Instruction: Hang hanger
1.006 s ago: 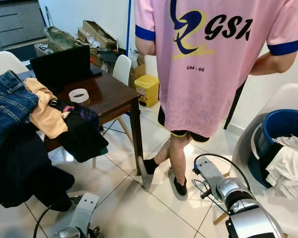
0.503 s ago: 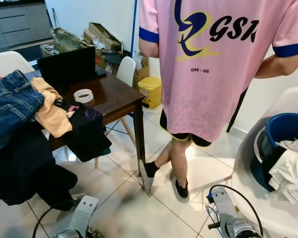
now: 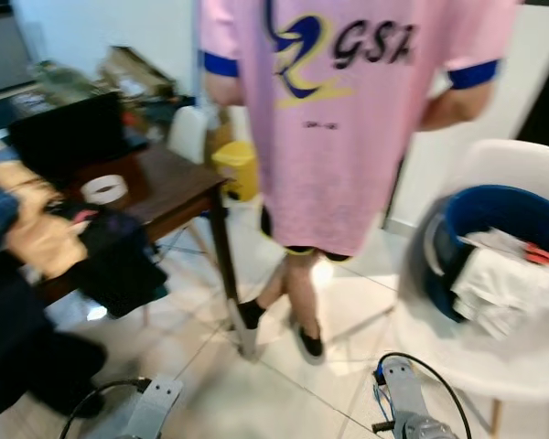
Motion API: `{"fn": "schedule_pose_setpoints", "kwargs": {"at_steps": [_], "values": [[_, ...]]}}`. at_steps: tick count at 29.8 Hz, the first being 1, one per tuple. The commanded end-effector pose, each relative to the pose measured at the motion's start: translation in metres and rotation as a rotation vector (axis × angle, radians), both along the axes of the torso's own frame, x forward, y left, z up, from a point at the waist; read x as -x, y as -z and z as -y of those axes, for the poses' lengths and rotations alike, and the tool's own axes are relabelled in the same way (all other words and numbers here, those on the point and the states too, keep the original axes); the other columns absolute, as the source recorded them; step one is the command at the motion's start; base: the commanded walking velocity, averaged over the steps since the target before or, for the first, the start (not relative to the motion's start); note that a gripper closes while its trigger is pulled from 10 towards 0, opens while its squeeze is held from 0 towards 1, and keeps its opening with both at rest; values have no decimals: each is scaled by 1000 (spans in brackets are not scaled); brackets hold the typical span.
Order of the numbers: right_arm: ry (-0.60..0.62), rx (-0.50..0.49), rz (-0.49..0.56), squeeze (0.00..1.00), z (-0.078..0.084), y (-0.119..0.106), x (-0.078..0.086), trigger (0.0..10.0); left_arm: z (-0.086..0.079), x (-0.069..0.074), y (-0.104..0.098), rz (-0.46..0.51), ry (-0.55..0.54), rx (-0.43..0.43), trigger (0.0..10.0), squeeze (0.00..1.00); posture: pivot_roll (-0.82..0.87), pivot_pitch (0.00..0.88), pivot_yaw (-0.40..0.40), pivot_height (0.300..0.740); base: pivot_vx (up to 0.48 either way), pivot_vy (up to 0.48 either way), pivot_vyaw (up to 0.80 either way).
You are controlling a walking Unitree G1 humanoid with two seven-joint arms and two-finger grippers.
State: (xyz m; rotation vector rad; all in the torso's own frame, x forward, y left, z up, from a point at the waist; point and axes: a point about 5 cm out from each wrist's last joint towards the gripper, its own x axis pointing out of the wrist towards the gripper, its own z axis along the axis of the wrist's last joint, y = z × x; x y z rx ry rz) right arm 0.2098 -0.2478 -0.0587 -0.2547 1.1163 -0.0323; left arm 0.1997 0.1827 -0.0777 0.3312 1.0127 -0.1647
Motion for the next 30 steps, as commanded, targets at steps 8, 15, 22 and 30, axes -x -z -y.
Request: {"fn": "schedule_pose_setpoints", "kwargs": {"at_steps": [8,15,22,30], "values": [[-27,19,-22,0,-3,2,2,10000,2,2,2,-32,76,-34,10000,0,1,0,-14,740,0,0,-731],[-30,24,-25,0,-2,2,2,10000,6,1,1,-28,71,-4,10000,0,4,0,-15,740,0,0,-731],[-29,30,-23,0,-1,2,2,10000,6,-1,0,-21,40,10,10000,0,4,0,-13,740,0,0,-414],[-33,29,-20,0,-2,2,2,10000,6,-1,0,-19,28,20,10000,0,4,0,-12,740,0,-138,0]]}}
